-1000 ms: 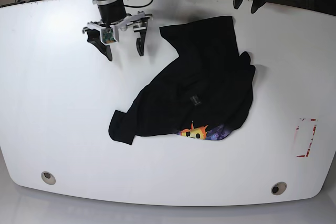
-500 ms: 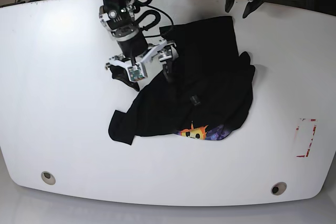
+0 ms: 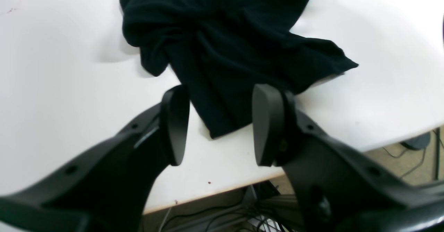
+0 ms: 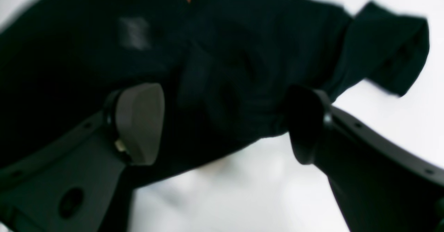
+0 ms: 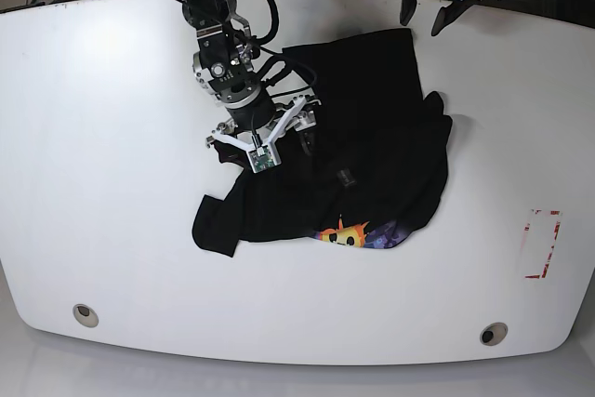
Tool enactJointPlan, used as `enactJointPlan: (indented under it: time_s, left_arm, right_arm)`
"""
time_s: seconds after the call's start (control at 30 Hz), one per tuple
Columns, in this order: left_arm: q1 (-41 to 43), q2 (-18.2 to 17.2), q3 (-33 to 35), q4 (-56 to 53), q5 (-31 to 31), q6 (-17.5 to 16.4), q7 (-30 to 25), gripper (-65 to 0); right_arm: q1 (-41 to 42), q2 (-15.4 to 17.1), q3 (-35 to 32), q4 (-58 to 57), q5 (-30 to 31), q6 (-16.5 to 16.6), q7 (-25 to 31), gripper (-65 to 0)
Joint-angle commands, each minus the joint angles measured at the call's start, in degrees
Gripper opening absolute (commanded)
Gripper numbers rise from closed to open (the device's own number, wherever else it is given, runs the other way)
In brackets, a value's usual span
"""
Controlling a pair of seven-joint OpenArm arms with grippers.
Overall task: Layout the t-shirt on the table in an organized manner, then fold the t-shirt properly
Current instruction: 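Lower the right gripper onto the black t-shirt's bunched fabric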
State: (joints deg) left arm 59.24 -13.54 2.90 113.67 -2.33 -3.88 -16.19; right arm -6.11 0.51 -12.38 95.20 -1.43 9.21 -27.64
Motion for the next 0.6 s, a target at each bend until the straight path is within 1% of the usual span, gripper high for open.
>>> enactJointPlan:
  time_s: [0.0, 0.57]
  left_arm:
    - [1.0, -0.1, -0.1, 0.8, 0.1, -0.1, -1.7, -36.9]
    - [0.8, 0.0, 0.0, 0.8, 0.1, -0.1, -1.7, -36.9]
  right_arm:
    - [2.5, -0.2, -1.2, -1.6, 0.4, 0.3, 1.4, -12.7]
    - [7.3, -0.5, -2.1, -8.6, 0.4, 0.4, 1.5, -12.8]
